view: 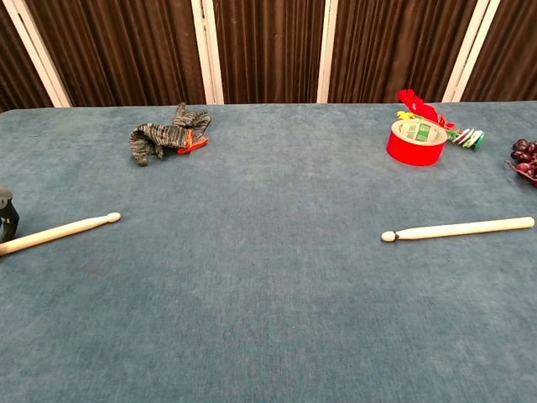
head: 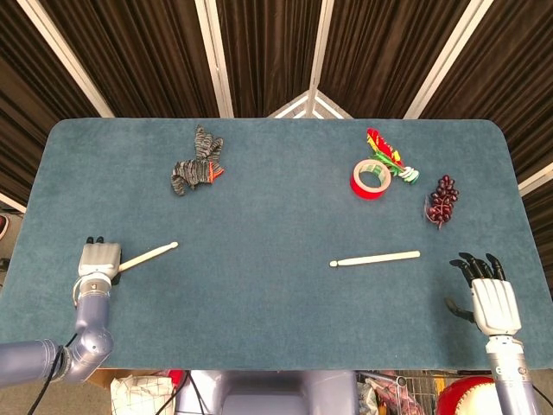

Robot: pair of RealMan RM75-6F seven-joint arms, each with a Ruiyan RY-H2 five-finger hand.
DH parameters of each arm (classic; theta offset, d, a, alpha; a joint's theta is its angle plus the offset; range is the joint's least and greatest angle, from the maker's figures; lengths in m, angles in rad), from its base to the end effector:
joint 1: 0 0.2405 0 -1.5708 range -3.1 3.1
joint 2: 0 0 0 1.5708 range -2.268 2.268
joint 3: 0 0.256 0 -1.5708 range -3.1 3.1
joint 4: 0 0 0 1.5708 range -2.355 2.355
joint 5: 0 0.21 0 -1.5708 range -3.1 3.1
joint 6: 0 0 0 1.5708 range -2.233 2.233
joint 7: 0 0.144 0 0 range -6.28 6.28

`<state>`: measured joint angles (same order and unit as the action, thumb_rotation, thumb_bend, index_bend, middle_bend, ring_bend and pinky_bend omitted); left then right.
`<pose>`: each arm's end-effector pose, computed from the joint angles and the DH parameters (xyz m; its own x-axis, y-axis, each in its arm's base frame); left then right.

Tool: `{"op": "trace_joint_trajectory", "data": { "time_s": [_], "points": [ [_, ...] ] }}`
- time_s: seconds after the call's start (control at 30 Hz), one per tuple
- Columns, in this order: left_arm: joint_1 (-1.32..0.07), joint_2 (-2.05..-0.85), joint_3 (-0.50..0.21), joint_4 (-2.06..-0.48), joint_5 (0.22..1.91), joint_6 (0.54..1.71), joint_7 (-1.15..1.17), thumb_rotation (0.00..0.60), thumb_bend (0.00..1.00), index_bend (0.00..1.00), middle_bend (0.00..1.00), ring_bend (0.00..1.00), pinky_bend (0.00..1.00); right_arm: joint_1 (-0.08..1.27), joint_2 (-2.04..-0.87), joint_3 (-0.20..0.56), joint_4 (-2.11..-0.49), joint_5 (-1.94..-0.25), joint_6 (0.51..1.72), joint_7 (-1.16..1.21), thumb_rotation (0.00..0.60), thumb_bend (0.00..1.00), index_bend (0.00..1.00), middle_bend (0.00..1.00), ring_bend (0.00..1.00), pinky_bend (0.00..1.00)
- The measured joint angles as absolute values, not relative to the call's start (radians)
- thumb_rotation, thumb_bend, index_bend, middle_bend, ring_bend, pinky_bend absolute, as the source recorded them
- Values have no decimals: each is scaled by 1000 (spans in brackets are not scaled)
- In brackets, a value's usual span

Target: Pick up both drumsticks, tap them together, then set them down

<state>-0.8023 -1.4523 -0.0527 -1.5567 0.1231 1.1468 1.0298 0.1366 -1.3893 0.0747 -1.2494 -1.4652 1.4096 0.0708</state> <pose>-0.2694 0.3220 0.0223 0.5861 0.6176 0.5244 0.5807 0.1311 -0.8035 -0.3504 -0.2067 0.1006 0.4068 -0.0244 0.9132 -0.9133 0.0102 0.4071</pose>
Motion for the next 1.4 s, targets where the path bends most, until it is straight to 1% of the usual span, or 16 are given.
{"op": "trace_joint_trajectory", "data": {
  "time_s": [0.27, 0.6, 0.9, 1.1, 1.4],
  "points": [
    [-798, -1460, -55, -1547, 145, 1157, 1024, 600, 560, 542, 527, 107, 85, 136, -1391, 77, -1245, -1464, 1413, 73, 600, 235, 285, 215, 230, 95],
    [-780, -1441, -56, -1564, 194, 1184, 1000, 600, 562, 551, 534, 108, 85, 136, -1394, 77, -1243, -1467, 1417, 77, 600, 236, 285, 215, 230, 95],
    [-760, -1433, -50, -1555, 248, 1179, 967, 600, 563, 562, 547, 121, 85, 136, -1398, 77, -1239, -1465, 1415, 73, 600, 235, 285, 215, 232, 95],
    [-740, -1419, -40, -1557, 367, 1197, 914, 600, 562, 572, 557, 121, 84, 136, -1403, 78, -1232, -1462, 1412, 74, 600, 235, 291, 218, 236, 95],
    [-670, -1341, -4, -1577, 683, 1259, 733, 600, 560, 572, 558, 121, 80, 138, -1416, 82, -1215, -1457, 1409, 85, 600, 236, 293, 227, 241, 95]
  ]
}}
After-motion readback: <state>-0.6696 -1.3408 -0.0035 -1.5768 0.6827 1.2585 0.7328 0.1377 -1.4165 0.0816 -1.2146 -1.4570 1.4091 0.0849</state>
